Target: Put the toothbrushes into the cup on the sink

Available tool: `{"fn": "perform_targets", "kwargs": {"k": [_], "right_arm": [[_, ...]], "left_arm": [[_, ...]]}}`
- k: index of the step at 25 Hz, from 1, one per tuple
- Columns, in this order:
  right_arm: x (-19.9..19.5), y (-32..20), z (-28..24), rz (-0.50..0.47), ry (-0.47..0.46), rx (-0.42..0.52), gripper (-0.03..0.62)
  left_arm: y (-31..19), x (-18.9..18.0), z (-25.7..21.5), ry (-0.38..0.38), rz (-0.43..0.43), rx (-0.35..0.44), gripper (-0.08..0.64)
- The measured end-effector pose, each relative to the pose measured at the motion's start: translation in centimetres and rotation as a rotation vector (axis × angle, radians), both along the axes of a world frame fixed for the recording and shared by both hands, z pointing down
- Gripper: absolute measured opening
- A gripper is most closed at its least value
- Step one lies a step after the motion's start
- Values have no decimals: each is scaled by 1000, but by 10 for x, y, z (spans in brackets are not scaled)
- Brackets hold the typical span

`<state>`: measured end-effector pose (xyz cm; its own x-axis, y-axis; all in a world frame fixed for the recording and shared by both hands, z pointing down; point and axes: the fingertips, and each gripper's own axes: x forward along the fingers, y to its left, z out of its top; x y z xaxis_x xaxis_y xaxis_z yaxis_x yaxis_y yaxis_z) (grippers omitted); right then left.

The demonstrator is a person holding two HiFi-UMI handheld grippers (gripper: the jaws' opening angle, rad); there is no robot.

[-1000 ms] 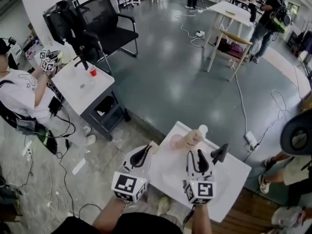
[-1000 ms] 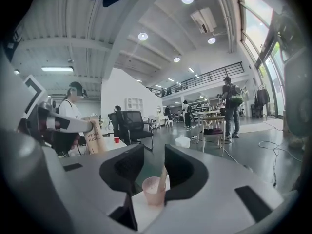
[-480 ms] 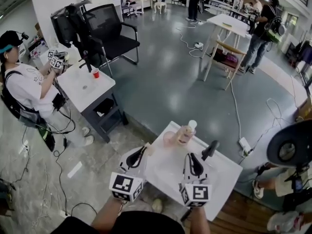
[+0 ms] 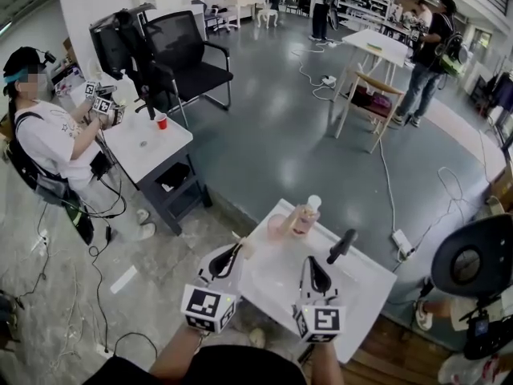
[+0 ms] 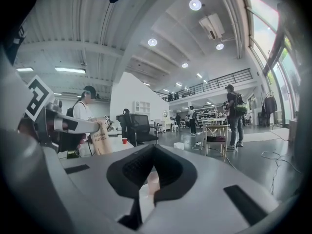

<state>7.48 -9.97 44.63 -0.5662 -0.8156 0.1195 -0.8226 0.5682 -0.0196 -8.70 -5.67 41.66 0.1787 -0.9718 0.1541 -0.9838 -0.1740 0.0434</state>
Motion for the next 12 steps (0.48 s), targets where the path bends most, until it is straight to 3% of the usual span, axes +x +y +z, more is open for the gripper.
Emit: {"fn": "perform_targets", "kwargs": {"k": [12], "right_arm": [[1, -2, -3, 0, -16, 4, -2]], "left_arm": [[-3, 5, -4, -1, 14, 4, 8]]}}
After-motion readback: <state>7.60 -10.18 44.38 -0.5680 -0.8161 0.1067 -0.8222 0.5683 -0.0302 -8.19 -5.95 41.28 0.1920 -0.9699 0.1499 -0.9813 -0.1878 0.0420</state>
